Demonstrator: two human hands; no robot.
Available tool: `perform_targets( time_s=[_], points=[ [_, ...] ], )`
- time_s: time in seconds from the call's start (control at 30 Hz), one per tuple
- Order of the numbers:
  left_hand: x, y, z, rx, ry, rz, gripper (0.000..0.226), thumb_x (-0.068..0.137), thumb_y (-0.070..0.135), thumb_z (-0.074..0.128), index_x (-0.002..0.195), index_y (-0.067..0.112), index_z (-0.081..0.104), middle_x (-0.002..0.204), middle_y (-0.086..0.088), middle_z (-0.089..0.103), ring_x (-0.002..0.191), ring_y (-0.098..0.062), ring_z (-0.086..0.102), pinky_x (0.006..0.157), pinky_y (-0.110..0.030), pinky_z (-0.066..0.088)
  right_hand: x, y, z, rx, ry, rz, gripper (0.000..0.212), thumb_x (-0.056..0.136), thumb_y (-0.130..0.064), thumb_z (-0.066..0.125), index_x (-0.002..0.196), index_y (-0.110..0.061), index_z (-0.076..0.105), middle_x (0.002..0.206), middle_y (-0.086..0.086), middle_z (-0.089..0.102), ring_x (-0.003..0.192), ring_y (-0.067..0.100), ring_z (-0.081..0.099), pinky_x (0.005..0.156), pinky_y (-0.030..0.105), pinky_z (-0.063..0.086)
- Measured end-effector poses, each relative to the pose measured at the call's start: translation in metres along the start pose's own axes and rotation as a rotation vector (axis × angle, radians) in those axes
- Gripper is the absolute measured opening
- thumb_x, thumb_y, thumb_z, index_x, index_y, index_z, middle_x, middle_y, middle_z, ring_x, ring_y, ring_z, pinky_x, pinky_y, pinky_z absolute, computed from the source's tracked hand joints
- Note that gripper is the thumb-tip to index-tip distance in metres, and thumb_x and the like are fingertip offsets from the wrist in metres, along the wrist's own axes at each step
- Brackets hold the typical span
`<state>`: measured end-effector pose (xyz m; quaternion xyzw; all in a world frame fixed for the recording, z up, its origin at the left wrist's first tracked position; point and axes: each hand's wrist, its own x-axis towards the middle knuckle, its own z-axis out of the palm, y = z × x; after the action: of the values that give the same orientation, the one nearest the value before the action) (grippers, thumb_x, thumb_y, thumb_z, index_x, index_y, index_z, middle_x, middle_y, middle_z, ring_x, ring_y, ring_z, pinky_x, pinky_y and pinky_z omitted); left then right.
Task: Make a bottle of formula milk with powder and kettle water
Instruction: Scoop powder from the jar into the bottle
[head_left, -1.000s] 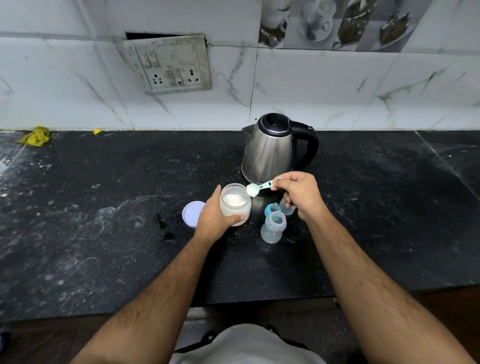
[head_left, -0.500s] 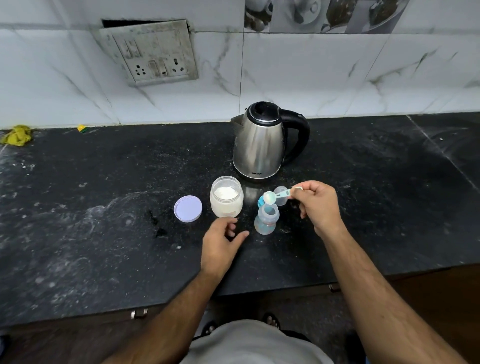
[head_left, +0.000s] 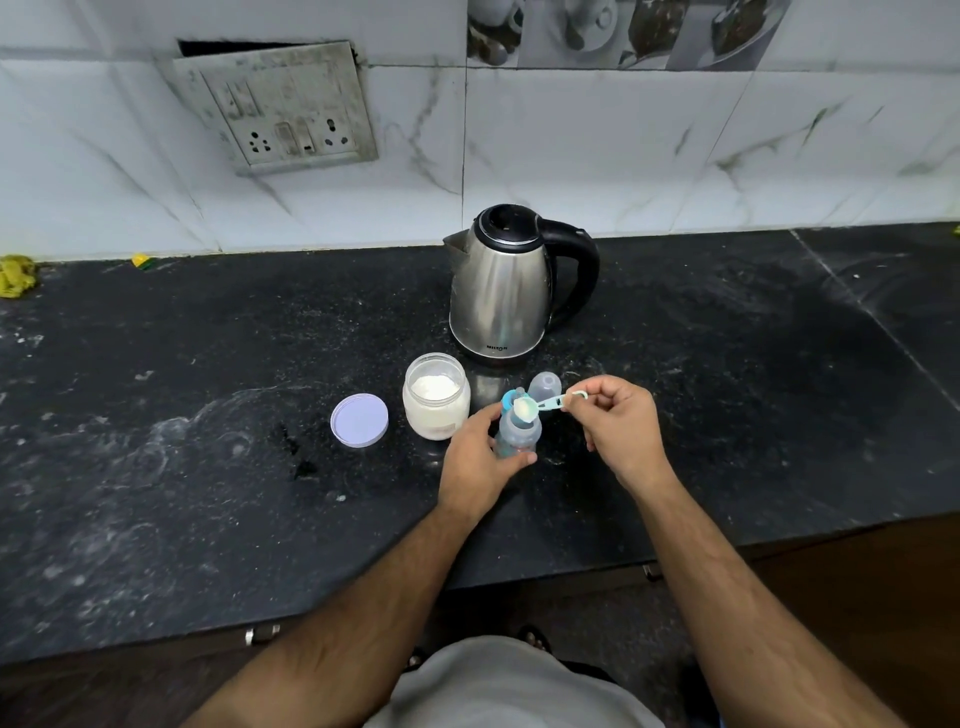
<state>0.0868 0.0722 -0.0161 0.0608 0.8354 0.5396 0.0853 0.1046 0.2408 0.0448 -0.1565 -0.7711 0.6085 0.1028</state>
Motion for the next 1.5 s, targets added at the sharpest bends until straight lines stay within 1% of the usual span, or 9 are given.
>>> perform_targets(
  time_s=[0.2,0.43,0.53,0.7,0.9,1.03,1.13,1.23,1.5],
  points=[
    [0.003,-0.005,0.002,-0.027,-0.012,-0.016,0.050,0.073,0.017,0.086,0.119,0.019,0.066,0.095,0.015,0.066,0.074,0.019,0.051,0.068,-0.002,0.039,-0.004,0.007,-0.001,-0.045,-0.005,-0.030,0.015,0.087,-0.002,0.069,0.077,-0.012,0.070,0.051,-0.011,0.054,0.040,0.007,0.042,0.041,0.022,0.037],
    [0.005,-0.005,0.001,0.016,-0.015,-0.026,0.051,0.072,0.022,0.087,0.118,0.025,0.065,0.100,0.016,0.067,0.076,0.015,0.054,0.069,-0.005,0.039,-0.008,0.010,-0.002,-0.200,-0.040,-0.184,0.028,0.084,-0.003,0.072,0.076,-0.029,0.070,0.065,-0.019,0.065,0.053,0.002,0.049,0.056,0.016,0.042],
    [0.006,-0.005,0.001,0.011,-0.018,-0.013,0.050,0.072,0.021,0.087,0.117,0.024,0.066,0.101,0.015,0.068,0.077,0.015,0.054,0.071,-0.007,0.039,-0.012,0.009,-0.003,-0.336,-0.034,-0.299,0.021,0.082,-0.002,0.073,0.080,-0.023,0.074,0.074,-0.013,0.069,0.057,0.003,0.054,0.059,0.015,0.044],
    [0.006,-0.005,0.001,0.014,-0.019,0.014,0.050,0.071,0.019,0.087,0.116,0.023,0.066,0.101,0.013,0.069,0.079,0.020,0.054,0.070,-0.002,0.039,-0.018,0.013,-0.003,-0.520,-0.012,-0.437,0.011,0.079,-0.011,0.073,0.086,-0.018,0.076,0.079,-0.007,0.069,0.058,0.012,0.059,0.057,0.035,0.052],
    [0.008,-0.005,0.000,0.008,-0.026,0.028,0.051,0.070,0.019,0.087,0.116,0.020,0.067,0.103,0.009,0.072,0.078,0.014,0.057,0.074,-0.010,0.043,-0.026,0.013,-0.001,-0.667,-0.027,-0.535,0.011,0.080,-0.013,0.073,0.087,-0.020,0.074,0.082,-0.009,0.069,0.062,0.009,0.058,0.056,0.033,0.053],
    [0.008,-0.006,-0.001,0.014,-0.026,0.028,0.051,0.070,0.021,0.087,0.116,0.022,0.066,0.102,0.010,0.071,0.078,0.016,0.057,0.072,-0.007,0.043,-0.030,0.013,0.001,-0.682,-0.012,-0.586,0.010,0.079,-0.010,0.074,0.084,-0.019,0.073,0.080,-0.009,0.068,0.063,0.000,0.049,0.053,0.029,0.052],
    [0.008,-0.007,-0.001,-0.002,-0.026,0.025,0.050,0.070,0.020,0.088,0.115,0.020,0.067,0.101,0.010,0.072,0.077,0.015,0.058,0.071,-0.006,0.043,-0.032,0.016,0.003,-0.669,-0.015,-0.622,0.005,0.081,-0.015,0.067,0.080,-0.017,0.072,0.080,-0.007,0.069,0.065,0.006,0.057,0.054,0.033,0.053],
    [0.008,-0.007,0.000,-0.012,-0.027,0.024,0.049,0.070,0.018,0.088,0.115,0.018,0.068,0.100,0.009,0.072,0.075,0.015,0.057,0.070,-0.005,0.043,-0.034,0.018,0.003,-0.636,-0.008,-0.630,0.016,0.085,-0.022,0.057,0.080,-0.015,0.071,0.082,-0.007,0.069,0.066,0.011,0.062,0.055,0.034,0.053],
    [0.010,-0.008,0.000,0.007,-0.027,0.010,0.052,0.071,0.022,0.087,0.118,0.020,0.066,0.104,0.010,0.072,0.077,0.019,0.055,0.071,-0.003,0.042,-0.037,0.018,0.001,-0.599,0.006,-0.651,0.016,0.085,-0.021,0.057,0.081,-0.014,0.071,0.085,-0.008,0.070,0.071,0.011,0.065,0.059,0.034,0.056]
  ],
)
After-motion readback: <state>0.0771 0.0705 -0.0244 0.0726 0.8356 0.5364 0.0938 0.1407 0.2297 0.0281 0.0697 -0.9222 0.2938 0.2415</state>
